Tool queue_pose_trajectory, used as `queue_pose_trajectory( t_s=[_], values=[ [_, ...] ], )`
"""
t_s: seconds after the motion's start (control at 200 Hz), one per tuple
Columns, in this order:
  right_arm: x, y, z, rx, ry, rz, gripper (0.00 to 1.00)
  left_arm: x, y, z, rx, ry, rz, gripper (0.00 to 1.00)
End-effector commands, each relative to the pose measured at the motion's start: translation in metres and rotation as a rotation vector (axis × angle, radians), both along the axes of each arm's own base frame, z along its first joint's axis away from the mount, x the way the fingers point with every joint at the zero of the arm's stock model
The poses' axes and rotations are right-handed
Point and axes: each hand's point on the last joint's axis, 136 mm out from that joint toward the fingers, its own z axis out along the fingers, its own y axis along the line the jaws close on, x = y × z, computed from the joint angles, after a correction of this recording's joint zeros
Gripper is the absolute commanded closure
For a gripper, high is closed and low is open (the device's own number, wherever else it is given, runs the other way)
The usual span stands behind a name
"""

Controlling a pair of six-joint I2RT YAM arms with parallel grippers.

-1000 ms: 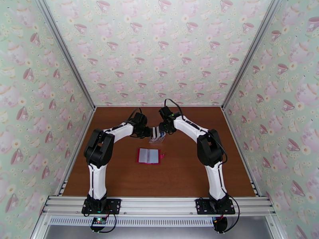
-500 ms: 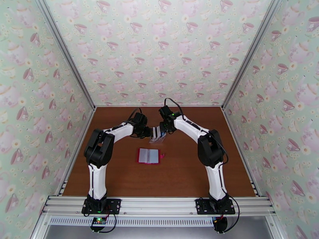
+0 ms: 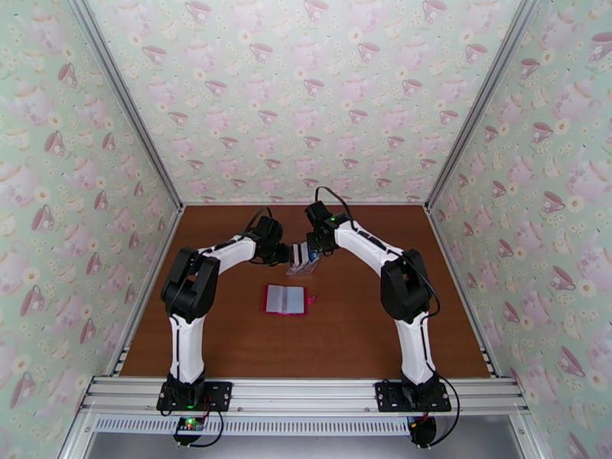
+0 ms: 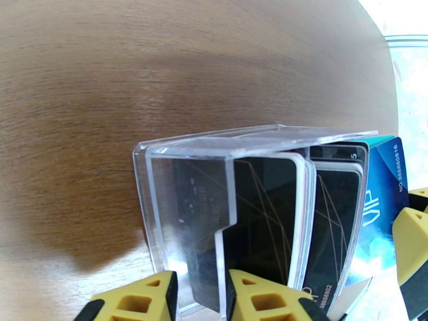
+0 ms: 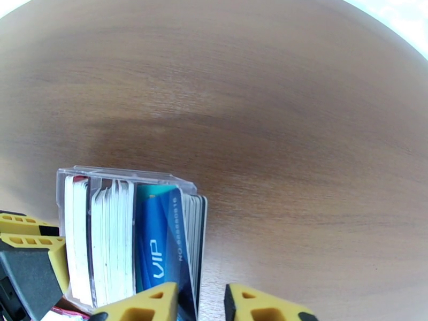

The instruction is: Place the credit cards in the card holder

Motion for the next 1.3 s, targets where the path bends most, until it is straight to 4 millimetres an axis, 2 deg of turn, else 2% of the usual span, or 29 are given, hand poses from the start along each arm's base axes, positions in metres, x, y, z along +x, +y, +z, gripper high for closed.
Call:
queue_pose_trajectory(
  t_s=[0.0,0.336,0.541,0.796,0.952,1.192,1.292],
  values=[
    [-0.001,-0.007,0.020,0.002,-0.013,-0.005,0.75,0.001,0.004,-0.012,0.004,0.036,0.011,0.70],
    [-0.005,-0.001,0.028,0.042,-0.009,0.009,0.88,0.003,0.003,-0.012,0.004,0.039,0.015,0.70],
    [-0.010,0.004,0.038,0.089,-0.005,0.019,0.90,0.004,0.003,-0.011,0.003,0.039,0.017,0.70],
    [-0.022,0.018,0.039,0.210,0.026,0.024,0.96,0.002,0.002,-0.009,-0.008,0.045,0.021,0.69],
    [-0.023,0.022,0.054,0.265,0.001,0.015,0.98,0.003,0.001,0.005,-0.028,0.028,0.023,0.65],
    [-0.029,0.028,0.100,0.405,-0.072,-0.001,0.99,0.005,0.005,0.037,-0.064,-0.015,0.037,0.59],
    [-0.036,0.030,0.112,0.481,-0.085,-0.022,0.99,0.001,0.009,0.050,-0.073,-0.029,0.039,0.59]
  ],
)
